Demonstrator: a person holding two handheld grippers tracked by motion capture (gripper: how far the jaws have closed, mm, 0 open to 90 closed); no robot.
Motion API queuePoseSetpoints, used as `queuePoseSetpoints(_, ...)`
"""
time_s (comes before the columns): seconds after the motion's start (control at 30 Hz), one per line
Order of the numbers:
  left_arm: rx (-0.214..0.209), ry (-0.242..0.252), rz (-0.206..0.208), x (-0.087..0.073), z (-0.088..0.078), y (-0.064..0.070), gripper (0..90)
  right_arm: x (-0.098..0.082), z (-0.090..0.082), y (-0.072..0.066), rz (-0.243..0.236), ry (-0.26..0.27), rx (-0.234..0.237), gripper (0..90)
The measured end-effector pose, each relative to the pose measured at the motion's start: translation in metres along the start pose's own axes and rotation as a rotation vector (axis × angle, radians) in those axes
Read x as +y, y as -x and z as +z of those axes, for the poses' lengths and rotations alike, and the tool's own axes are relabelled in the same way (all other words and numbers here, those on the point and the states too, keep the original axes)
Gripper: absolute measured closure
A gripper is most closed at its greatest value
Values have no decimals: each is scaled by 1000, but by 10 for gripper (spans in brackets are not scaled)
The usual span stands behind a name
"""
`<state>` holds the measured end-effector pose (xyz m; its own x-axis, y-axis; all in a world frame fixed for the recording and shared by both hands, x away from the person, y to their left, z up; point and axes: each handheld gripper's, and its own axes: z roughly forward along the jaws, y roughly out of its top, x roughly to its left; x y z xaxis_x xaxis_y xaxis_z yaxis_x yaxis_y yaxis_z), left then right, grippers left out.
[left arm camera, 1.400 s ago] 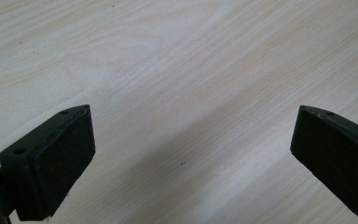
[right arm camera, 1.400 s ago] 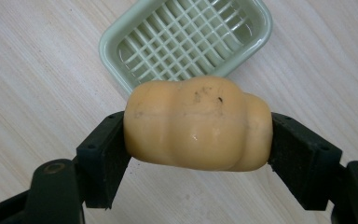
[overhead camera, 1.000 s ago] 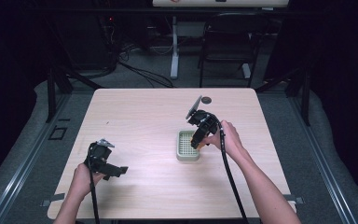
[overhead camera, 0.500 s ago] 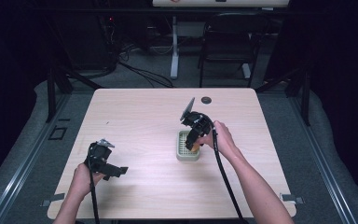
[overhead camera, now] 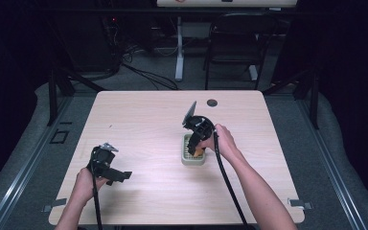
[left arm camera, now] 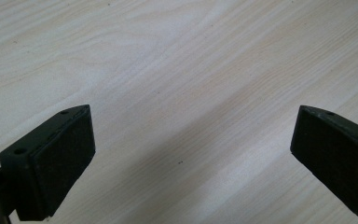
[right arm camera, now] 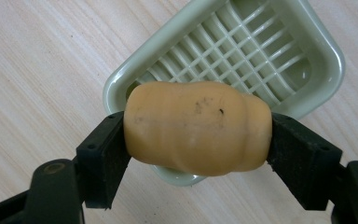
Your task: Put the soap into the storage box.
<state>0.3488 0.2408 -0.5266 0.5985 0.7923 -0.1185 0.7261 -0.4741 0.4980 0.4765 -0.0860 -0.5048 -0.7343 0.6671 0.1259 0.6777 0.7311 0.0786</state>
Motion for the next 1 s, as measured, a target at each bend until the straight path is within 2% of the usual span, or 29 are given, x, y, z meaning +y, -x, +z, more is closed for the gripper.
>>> queuePoseSetpoints(0.03, -1, -1, 0, 0, 0, 0, 0, 1, 1, 0, 12, 3, 4, 251)
queuePoseSetpoints(0.07, -1, -2, 0, 0, 0, 0, 0, 1, 1, 0, 12, 15, 6, 250)
queuePoseSetpoints(0.17, 0, -2, 0, 0, 0, 0, 0, 3, 1, 1, 10, 10, 2, 249)
queuePoseSetpoints(0.27, 0, -4, 0, 0, 1, 0, 0, 3, 4, 1, 32, 51, 11, 249)
queuePoseSetpoints(0.4, -2, -4, -2, 0, 1, 0, 0, 7, 5, 2, 41, 58, 2, 249)
queuePoseSetpoints(0.43, -2, -5, -2, 0, 1, 0, 0, 8, 6, 2, 43, 68, 0, 249)
queuePoseSetpoints(0.47, -2, -5, -2, 0, 1, 0, 0, 8, 9, 0, 62, 102, 1, 249)
queuePoseSetpoints(0.5, -3, -5, -1, 0, 1, 0, 0, 10, 8, 1, 42, 79, -8, 249)
queuePoseSetpoints(0.57, -2, -4, -4, 0, 1, 0, 0, 13, 9, 0, 43, 71, -16, 248)
queuePoseSetpoints(0.6, -2, -5, -4, -1, 1, 0, 0, 13, 11, 0, 41, 92, -16, 249)
queuePoseSetpoints(0.73, -3, -5, -5, -1, 1, 0, 0, 14, 13, -2, 88, 98, -13, 250)
queuePoseSetpoints(0.77, -3, -5, -5, -1, 1, 0, 0, 14, 12, 0, 74, 87, -22, 250)
queuePoseSetpoints(0.9, -3, -6, -5, -1, 1, 0, 0, 14, 12, -1, 133, 93, -20, 250)
queuePoseSetpoints(1.0, -3, -9, -2, -1, 1, 0, 0, 14, 13, 1, 150, 97, -27, 249)
